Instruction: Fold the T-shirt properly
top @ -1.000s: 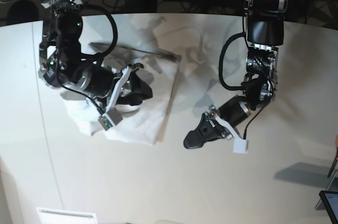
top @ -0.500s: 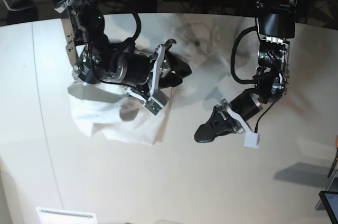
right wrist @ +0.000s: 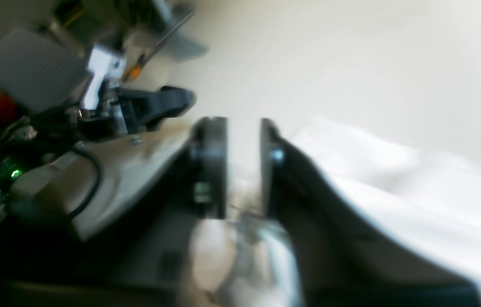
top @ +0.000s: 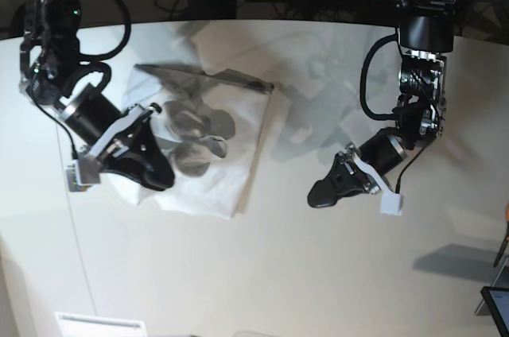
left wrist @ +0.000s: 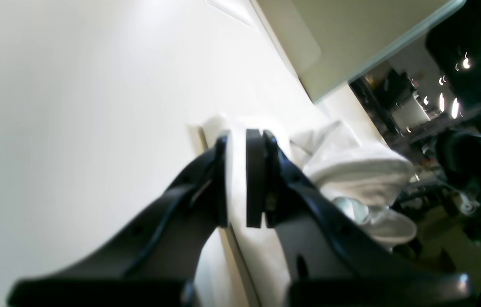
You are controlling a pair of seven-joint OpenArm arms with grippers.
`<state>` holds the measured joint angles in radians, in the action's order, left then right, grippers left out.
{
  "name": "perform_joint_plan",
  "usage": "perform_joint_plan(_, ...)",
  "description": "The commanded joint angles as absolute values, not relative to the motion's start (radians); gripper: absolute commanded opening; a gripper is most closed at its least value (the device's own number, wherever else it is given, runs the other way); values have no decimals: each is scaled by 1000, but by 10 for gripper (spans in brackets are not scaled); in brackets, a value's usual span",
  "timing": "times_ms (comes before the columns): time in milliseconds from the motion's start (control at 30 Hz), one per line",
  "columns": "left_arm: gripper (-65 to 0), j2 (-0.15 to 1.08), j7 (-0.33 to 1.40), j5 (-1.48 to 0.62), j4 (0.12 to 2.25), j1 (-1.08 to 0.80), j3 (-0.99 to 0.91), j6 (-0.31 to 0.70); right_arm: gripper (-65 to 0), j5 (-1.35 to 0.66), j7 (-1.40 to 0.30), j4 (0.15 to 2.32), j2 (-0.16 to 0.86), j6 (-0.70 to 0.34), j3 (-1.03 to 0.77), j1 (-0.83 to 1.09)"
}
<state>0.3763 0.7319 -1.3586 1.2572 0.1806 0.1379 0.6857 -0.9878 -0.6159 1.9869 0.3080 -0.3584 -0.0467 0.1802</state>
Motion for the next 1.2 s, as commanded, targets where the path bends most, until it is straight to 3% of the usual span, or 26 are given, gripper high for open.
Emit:
perform_joint_plan(0, -600, 394, 708, -1385, 1273, 189, 110, 698, -650, -1029, -576, 2002, 325, -369, -81, 186)
perform_joint_plan(233, -600, 392, 714, -1385, 1273, 171, 82, 698, -650, -1043, -578, 1948, 331, -360, -298, 245)
perform_joint_plan(433, -600, 387, 711, -1331, 1282, 150, 84, 698, -650, -1041, -680, 1827, 331, -360, -355, 285)
perform_joint_plan(1167, -600, 160, 716, -1003, 1282, 145, 179, 698, -650, -1040, -727, 1819, 283, -352, -48, 248)
